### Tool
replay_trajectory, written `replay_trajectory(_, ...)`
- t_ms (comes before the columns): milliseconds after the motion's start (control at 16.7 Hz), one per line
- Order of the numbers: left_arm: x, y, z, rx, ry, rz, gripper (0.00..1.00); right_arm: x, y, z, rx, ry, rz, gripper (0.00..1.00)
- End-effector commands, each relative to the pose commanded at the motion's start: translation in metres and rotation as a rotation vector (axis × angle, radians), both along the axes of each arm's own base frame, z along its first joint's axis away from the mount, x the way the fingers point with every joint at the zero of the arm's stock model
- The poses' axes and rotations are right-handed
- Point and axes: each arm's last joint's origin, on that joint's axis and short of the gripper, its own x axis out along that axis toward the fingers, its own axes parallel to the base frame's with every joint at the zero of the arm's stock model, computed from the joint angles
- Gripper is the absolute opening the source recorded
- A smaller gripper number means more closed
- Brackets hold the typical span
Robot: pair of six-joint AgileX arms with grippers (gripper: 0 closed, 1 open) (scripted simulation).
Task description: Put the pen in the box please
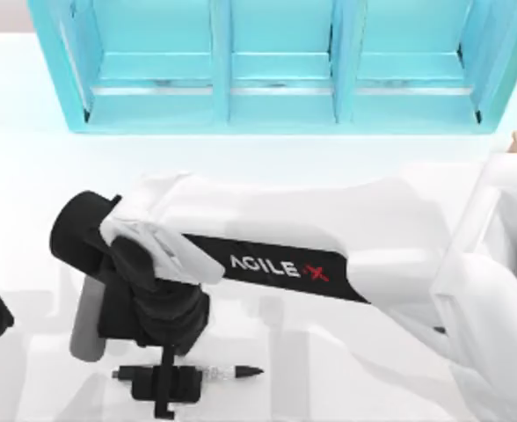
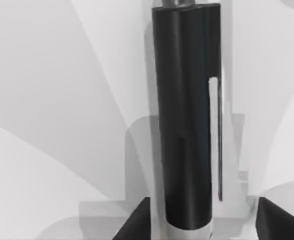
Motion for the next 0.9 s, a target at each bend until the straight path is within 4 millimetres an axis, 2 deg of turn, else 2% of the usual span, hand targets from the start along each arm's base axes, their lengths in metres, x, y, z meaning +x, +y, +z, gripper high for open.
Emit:
replay_trajectory(60, 0.000, 0.000, 0.000, 0.000, 0.000, 0.000, 1.00, -0.010, -0.002, 0.030, 0.044, 0.041, -0.031, 0.00)
replay_trajectory(240, 0.000, 0.000, 0.000, 0.000, 0.000, 0.000, 1.00, -0.009, 0.000, 0.042, 0.048, 0.037, -0.029, 0.00)
replay_trajectory(660, 0.000, 0.000, 0.000, 0.000, 0.000, 0.000, 1.00, -0.009, -0.001, 0.119, 0.041, 0.042, -0.031, 0.00)
replay_trajectory(780, 0.000, 0.000, 0.000, 0.000, 0.000, 0.000, 1.00, -0.010, -0.002, 0.129, 0.044, 0.041, -0.031, 0.00)
replay_trajectory(900, 0.000, 0.000, 0.000, 0.000, 0.000, 0.000, 1.00, -0.010, -0.002, 0.130, 0.044, 0.041, -0.031, 0.00)
